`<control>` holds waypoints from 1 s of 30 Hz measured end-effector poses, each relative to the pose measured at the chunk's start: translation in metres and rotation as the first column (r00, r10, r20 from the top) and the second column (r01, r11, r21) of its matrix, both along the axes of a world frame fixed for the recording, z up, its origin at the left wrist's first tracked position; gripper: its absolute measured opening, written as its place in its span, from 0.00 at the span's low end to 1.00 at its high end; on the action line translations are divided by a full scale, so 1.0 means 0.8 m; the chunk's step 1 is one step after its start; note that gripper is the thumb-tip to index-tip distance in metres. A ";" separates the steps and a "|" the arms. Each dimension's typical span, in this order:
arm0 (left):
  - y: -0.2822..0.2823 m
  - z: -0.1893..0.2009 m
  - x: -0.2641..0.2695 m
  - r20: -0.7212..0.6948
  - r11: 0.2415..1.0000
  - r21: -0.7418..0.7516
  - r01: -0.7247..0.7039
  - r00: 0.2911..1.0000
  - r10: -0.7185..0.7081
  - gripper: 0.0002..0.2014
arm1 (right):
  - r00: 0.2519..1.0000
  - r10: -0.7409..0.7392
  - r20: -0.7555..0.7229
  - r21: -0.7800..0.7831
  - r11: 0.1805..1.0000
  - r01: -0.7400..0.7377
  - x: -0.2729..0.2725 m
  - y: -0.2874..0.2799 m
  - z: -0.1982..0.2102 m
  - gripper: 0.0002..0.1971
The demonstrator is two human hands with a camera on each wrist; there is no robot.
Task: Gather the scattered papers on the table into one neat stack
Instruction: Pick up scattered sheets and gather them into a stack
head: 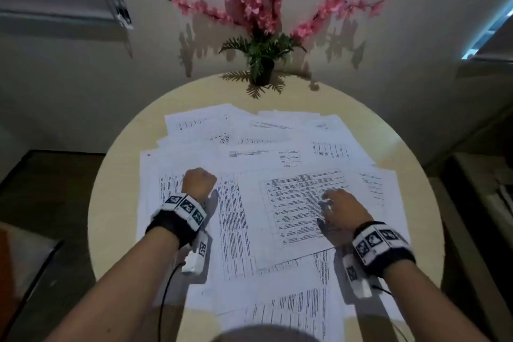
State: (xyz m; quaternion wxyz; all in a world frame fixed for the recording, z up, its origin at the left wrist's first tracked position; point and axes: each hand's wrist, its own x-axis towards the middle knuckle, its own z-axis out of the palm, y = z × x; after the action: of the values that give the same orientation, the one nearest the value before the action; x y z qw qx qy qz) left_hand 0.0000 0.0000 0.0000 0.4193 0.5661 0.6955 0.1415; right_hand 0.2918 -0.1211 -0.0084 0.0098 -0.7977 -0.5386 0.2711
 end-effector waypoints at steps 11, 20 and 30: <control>-0.037 -0.054 0.100 0.057 0.934 -0.238 0.266 0.964 -0.259 0.15 | 0.983 0.169 0.067 -0.080 0.983 -0.164 -0.062 0.039 -0.040 0.36; -0.009 -0.024 0.030 -0.002 0.968 0.094 0.234 0.972 -0.235 0.07 | 0.996 0.058 -0.067 -0.078 0.995 -0.063 -0.043 0.070 -0.031 0.07; -0.042 -0.042 0.006 -0.153 0.973 -0.225 -0.051 0.988 0.017 0.47 | 0.738 -0.420 -0.528 0.047 0.853 0.520 -0.147 0.046 -0.057 0.16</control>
State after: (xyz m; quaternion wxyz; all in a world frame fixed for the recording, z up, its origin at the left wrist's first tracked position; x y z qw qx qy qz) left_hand 0.0047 -0.0334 -0.0335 0.4256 0.5111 0.7463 0.0247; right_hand 0.1739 -0.0841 -0.0538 0.2936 -0.8052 -0.3207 0.4033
